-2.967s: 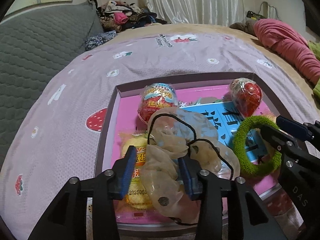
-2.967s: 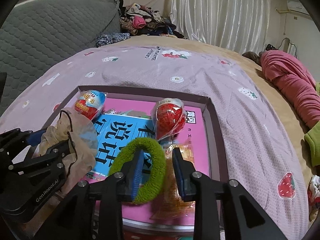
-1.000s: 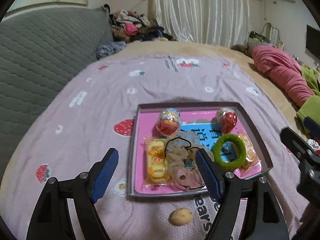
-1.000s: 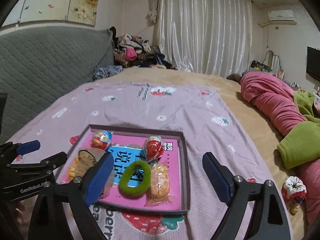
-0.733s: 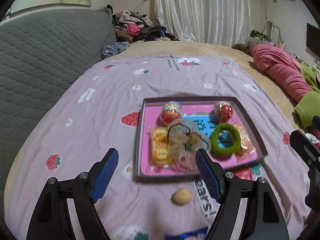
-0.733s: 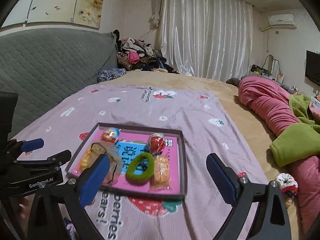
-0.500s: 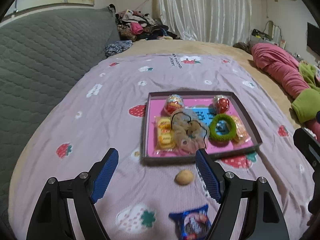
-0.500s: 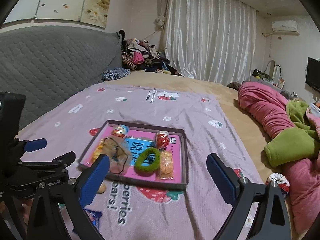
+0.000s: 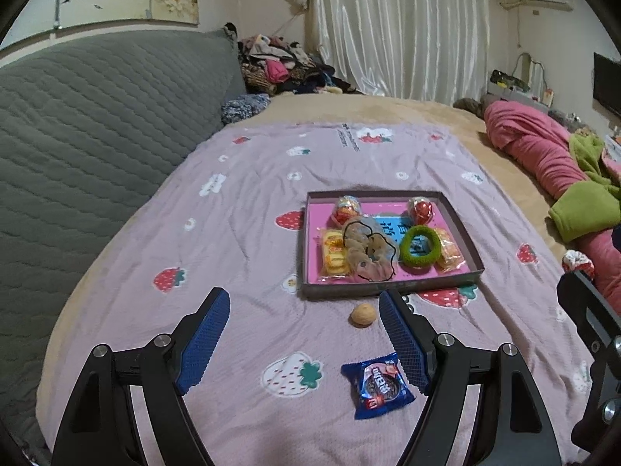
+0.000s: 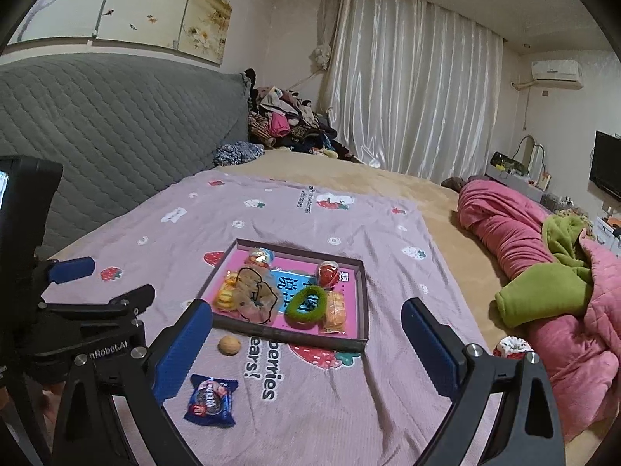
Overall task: Organize objects
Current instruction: 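Withdraw both tools back toward the blue candy packet and biscuit, then lower the left tool to the round biscuit while the right tool lowers onto the blue cookie packet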
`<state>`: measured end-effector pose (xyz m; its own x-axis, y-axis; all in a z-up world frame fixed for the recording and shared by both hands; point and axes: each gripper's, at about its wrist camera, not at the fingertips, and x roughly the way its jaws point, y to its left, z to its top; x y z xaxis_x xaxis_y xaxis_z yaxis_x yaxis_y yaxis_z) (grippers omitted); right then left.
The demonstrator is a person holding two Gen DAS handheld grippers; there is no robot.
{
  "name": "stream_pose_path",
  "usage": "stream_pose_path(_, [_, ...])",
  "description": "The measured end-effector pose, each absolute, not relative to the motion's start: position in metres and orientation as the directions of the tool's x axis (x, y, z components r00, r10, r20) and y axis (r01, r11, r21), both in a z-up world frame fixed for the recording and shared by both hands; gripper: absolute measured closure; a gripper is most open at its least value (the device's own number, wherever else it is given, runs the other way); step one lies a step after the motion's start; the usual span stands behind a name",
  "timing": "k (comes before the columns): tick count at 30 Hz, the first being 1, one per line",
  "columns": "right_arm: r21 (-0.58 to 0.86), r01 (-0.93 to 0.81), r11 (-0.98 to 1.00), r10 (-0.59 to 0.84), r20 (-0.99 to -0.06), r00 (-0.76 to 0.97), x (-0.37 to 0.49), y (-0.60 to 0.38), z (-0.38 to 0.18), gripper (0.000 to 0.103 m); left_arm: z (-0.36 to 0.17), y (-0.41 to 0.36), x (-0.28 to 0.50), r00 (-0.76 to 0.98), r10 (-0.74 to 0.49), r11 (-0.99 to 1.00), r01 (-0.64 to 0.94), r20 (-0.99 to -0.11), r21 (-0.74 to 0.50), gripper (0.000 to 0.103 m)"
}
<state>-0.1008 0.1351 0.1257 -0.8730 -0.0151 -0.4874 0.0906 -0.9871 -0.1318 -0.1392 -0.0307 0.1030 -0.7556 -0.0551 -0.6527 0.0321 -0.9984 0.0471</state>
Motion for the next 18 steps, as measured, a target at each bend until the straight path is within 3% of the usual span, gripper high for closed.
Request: stream_pose_path(18, [-0.148,0.126,-0.981,-0.037,-0.494,-0.869,-0.052,0.11,0.127,0.004,0.127,-0.047,-0.099,-0.772,-0.058,-0.998,0.037,-0.632,0.046,0.022])
